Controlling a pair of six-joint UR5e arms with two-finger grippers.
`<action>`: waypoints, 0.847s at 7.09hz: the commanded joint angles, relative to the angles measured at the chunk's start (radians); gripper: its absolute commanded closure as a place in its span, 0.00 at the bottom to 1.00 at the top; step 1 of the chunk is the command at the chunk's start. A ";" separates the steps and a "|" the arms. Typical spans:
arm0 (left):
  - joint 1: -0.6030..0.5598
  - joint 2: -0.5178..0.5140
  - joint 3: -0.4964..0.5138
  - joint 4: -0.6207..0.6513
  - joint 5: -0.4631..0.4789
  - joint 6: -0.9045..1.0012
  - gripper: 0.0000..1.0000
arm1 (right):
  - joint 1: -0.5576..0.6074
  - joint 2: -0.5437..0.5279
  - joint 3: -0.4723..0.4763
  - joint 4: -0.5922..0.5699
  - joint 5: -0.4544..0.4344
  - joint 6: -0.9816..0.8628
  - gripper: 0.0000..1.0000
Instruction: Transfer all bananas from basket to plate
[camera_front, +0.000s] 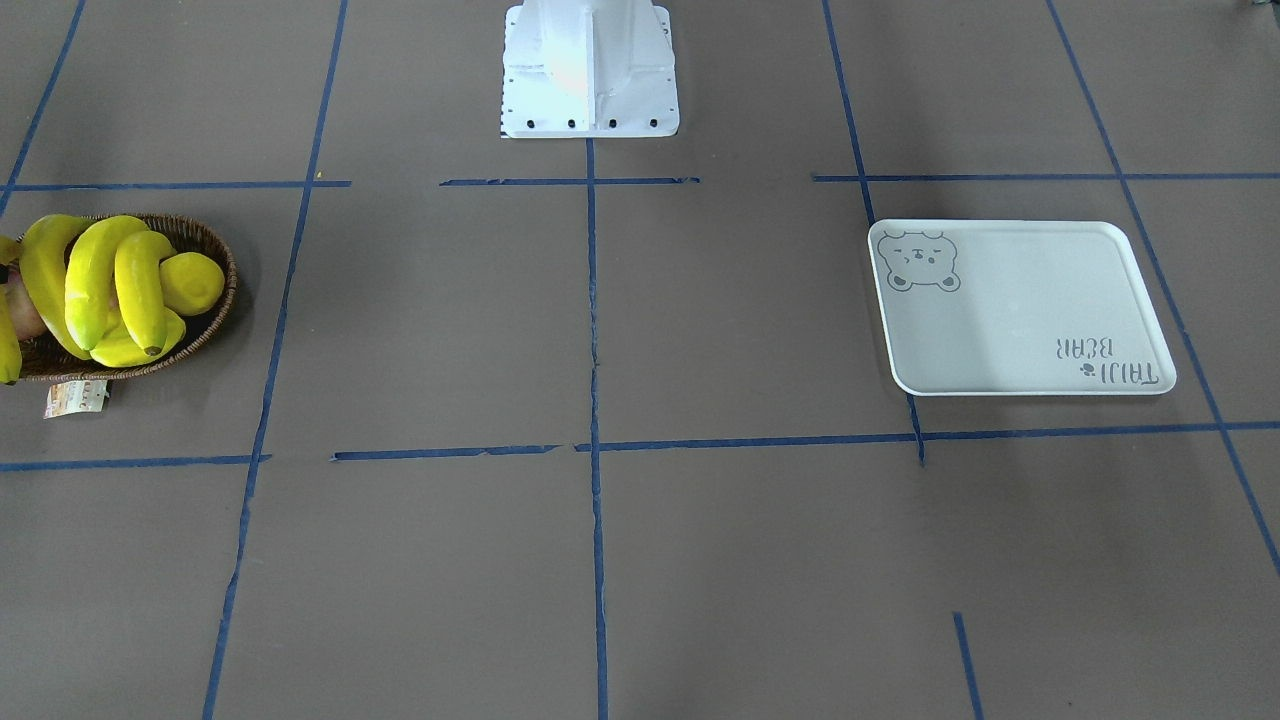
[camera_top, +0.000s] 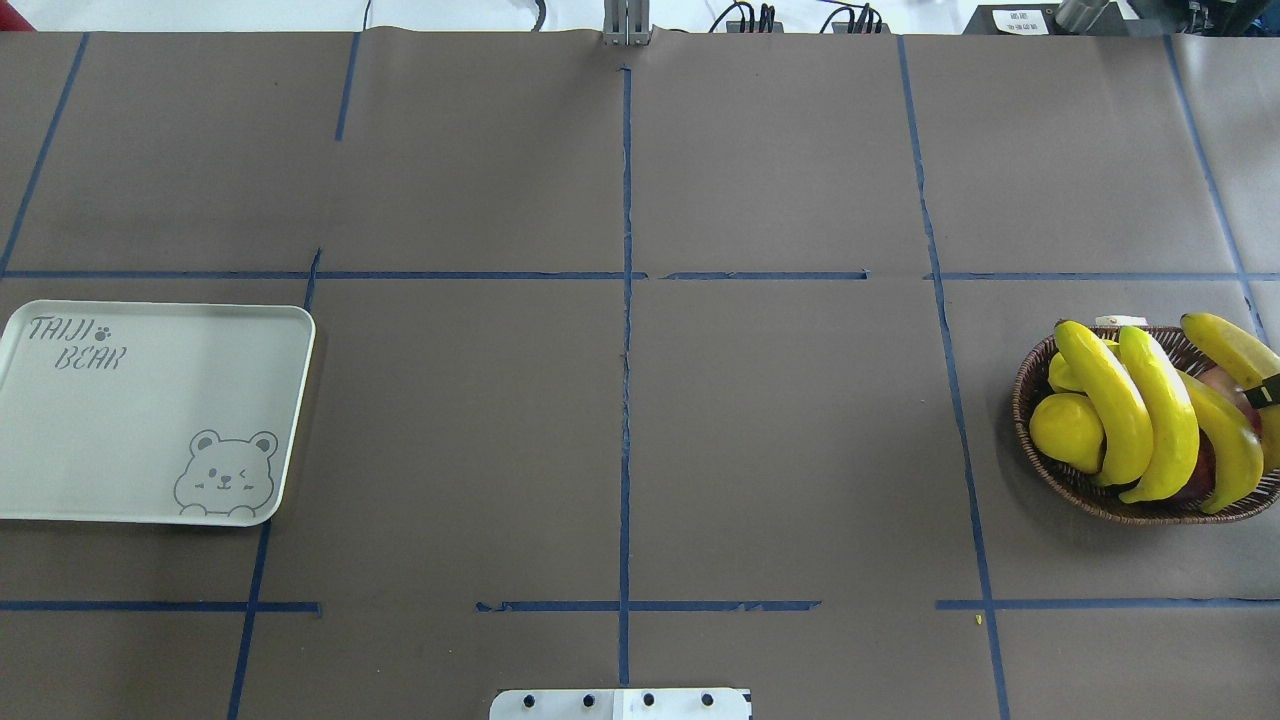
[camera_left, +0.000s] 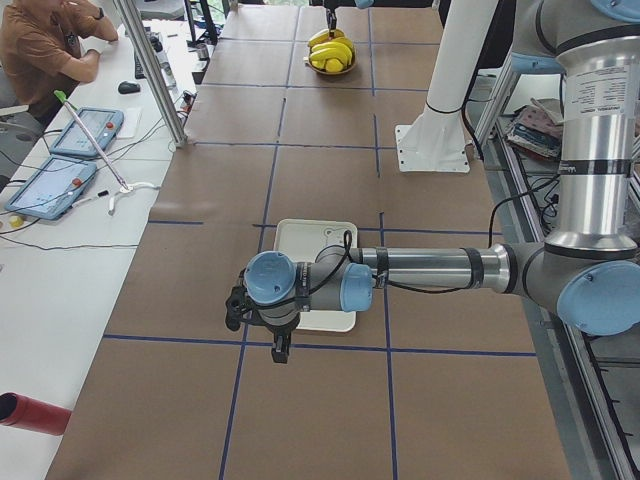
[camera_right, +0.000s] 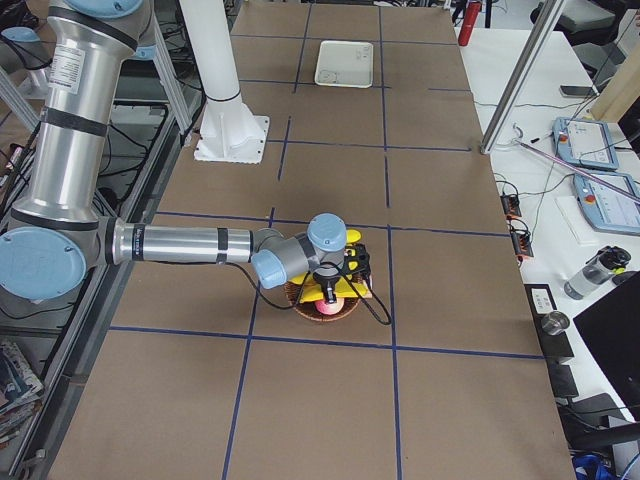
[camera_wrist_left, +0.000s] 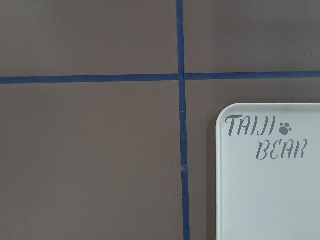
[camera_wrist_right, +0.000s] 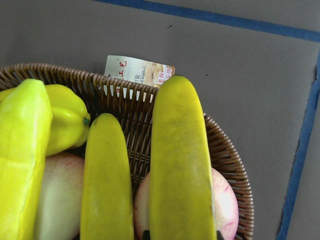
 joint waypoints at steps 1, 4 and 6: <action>0.000 0.000 -0.001 0.000 -0.006 -0.003 0.00 | 0.027 -0.002 0.000 -0.001 0.000 -0.002 0.90; 0.000 0.000 -0.004 0.000 -0.012 -0.007 0.00 | 0.112 -0.030 0.024 -0.002 0.092 -0.043 1.00; 0.000 0.000 -0.004 0.000 -0.012 -0.007 0.00 | 0.127 -0.027 0.101 -0.101 0.112 -0.045 1.00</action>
